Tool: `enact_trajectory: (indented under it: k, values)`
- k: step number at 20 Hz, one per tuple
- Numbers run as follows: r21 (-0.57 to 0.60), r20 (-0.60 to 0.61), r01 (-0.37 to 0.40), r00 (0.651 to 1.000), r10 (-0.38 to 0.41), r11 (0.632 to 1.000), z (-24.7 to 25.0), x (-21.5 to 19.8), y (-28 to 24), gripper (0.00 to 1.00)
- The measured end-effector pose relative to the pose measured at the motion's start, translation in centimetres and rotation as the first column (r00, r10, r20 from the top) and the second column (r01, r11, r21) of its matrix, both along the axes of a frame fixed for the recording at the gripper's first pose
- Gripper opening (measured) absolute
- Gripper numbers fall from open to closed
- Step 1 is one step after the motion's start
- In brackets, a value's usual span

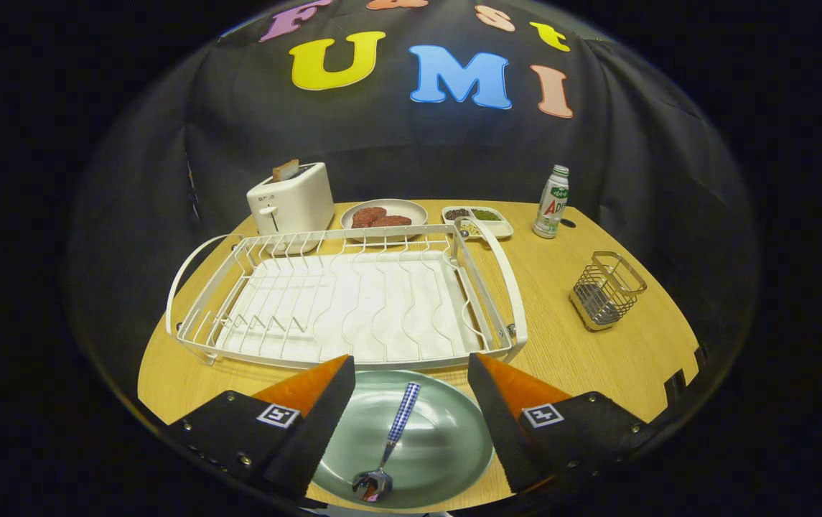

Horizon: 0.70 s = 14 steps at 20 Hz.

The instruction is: Take the plate from the dish rack, then take the spoon from the basket and place it into the plate.

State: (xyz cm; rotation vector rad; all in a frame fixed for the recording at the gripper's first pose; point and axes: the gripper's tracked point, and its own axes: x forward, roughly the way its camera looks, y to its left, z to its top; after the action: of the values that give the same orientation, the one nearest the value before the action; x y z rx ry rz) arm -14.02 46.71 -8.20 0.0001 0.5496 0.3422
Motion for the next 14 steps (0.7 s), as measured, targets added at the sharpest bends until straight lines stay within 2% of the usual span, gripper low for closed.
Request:
enact_trajectory:
  k: [4, 8, 14]
  values:
    - [0.048, 0.071, 0.026, 0.997, -0.029, 0.999, 3.5, 1.0, -1.3, 0.97]
    - [0.115, 0.196, 0.057, 0.977, -0.079, 0.992, 9.6, 3.0, -3.2, 0.97]
    - [0.17, 0.421, 0.059, 0.898, -0.127, 0.984, 19.9, 6.7, -6.3, 0.97]
